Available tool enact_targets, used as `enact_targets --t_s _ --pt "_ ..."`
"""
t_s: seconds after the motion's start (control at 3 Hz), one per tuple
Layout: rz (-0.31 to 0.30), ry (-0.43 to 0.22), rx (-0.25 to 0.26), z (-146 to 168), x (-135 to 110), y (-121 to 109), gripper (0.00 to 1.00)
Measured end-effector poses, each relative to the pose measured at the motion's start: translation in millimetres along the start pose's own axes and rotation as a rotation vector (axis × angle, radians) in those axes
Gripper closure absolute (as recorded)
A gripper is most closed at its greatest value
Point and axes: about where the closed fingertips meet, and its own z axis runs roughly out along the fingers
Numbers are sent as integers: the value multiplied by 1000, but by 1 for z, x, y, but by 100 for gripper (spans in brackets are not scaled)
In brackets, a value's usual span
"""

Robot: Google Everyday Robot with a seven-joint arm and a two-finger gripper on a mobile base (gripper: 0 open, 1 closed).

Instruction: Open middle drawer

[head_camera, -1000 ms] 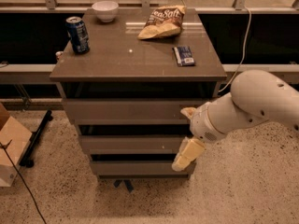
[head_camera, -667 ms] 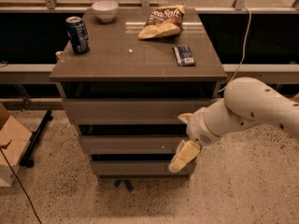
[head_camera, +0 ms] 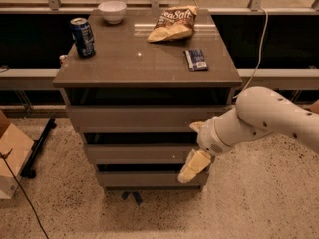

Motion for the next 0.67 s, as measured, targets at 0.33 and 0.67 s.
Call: enact_targets --t_s 0.33,0.67 --pt "23 -15 21 19 6 -15 0" --pt "56 -51 57 40 13 -33 0"
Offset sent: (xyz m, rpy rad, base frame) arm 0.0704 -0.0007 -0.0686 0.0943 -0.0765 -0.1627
